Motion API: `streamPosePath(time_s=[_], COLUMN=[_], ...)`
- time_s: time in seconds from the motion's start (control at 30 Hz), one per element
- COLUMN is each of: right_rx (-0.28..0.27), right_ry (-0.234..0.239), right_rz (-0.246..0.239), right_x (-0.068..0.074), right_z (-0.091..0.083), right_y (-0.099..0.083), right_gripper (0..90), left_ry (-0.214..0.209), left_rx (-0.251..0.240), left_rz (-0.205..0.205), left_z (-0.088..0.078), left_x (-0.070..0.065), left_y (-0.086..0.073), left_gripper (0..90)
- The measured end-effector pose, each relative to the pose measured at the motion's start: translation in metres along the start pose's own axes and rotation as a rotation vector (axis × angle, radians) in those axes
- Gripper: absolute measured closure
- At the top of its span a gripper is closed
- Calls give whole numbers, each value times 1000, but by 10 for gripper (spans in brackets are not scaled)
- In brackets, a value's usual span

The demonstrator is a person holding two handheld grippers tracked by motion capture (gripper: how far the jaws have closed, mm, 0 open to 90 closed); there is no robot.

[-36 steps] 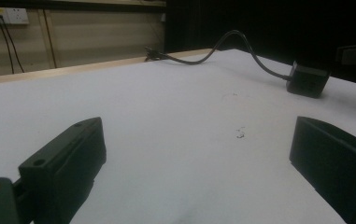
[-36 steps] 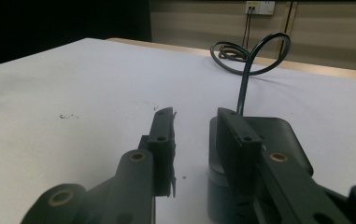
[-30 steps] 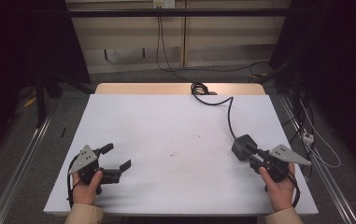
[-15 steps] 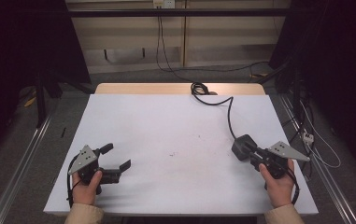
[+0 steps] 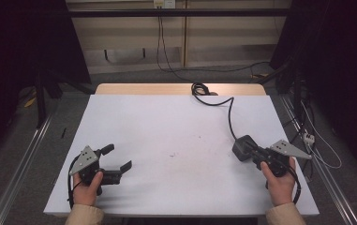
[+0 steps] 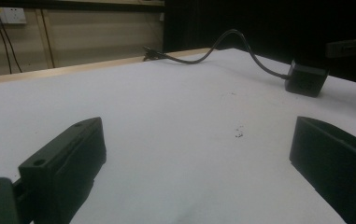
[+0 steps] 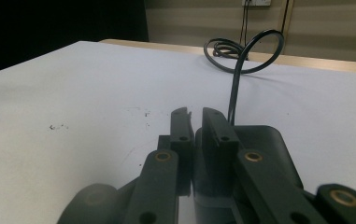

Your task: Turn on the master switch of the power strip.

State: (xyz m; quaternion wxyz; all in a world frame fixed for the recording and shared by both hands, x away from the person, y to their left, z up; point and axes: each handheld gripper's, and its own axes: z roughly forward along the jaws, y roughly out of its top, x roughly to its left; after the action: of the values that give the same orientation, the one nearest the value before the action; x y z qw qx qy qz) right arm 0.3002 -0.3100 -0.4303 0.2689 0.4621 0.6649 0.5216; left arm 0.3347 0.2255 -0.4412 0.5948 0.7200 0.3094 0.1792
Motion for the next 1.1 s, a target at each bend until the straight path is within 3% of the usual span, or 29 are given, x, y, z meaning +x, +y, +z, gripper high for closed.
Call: streamPosePath(time_s=[0.77, 1.1], right_rx=[7, 24], right_ry=[-5, -38], right_rz=[14, -7], right_x=[-4, -8], right_z=[3, 5], right_y=[6, 6], right_gripper=[900, 900], left_ry=[-2, -4], left_rx=[1, -2], left_rz=[2, 3], left_z=[0, 1], left_x=[0, 0], left_y=[0, 0], left_gripper=[33, 33])
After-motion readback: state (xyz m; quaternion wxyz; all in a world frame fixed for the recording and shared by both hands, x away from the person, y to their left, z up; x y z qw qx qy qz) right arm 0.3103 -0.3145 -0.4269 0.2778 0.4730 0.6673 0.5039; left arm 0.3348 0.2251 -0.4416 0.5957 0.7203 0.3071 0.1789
